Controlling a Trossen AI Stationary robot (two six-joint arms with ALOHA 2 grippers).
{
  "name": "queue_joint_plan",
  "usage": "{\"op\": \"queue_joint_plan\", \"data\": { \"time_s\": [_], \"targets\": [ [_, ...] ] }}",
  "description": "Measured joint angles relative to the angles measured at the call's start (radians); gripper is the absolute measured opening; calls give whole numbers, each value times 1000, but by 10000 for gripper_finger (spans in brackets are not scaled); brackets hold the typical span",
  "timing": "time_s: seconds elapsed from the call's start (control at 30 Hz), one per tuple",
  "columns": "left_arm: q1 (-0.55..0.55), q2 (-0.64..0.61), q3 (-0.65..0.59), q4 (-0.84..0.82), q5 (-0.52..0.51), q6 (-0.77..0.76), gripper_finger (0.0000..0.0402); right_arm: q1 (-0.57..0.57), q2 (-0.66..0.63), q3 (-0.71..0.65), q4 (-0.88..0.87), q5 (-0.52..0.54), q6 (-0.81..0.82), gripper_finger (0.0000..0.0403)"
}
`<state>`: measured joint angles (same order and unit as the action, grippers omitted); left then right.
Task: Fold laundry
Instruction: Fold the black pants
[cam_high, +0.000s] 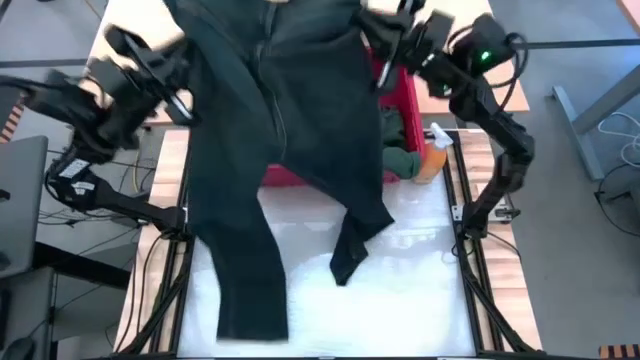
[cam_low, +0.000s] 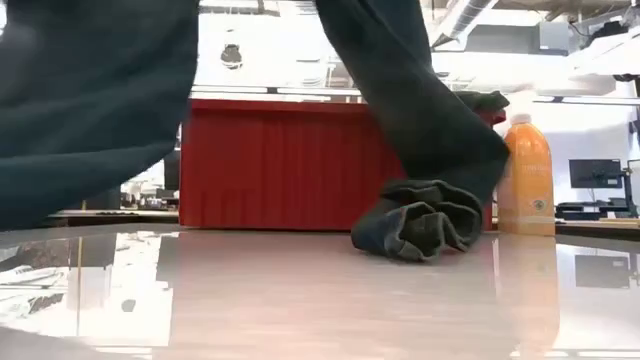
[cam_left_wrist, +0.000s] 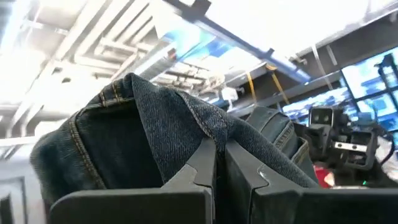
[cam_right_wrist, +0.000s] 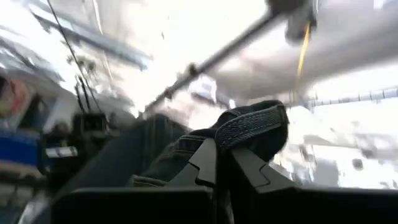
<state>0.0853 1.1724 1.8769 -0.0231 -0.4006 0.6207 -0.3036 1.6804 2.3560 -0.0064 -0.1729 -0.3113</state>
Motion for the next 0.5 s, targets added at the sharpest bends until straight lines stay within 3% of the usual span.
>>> {"op": "queue_joint_plan", "data": {
  "time_s": [0.13,0.3,0.4,0.5],
  "targets": [
    [-2,122,229,-88,72,76,2,-3,-9,-80,222,-86,9,37],
    [-1,252,480,-268,76,130,2,-23,-50,-82,131,-84,6,37],
    [-1,201,401,-326,73,118,2,-38,-79,-81,-26,-84,22,37],
    [-1,176,350,-531,73,45,2,-40,-102,-82,-247,-85,17,37]
  ]
}}
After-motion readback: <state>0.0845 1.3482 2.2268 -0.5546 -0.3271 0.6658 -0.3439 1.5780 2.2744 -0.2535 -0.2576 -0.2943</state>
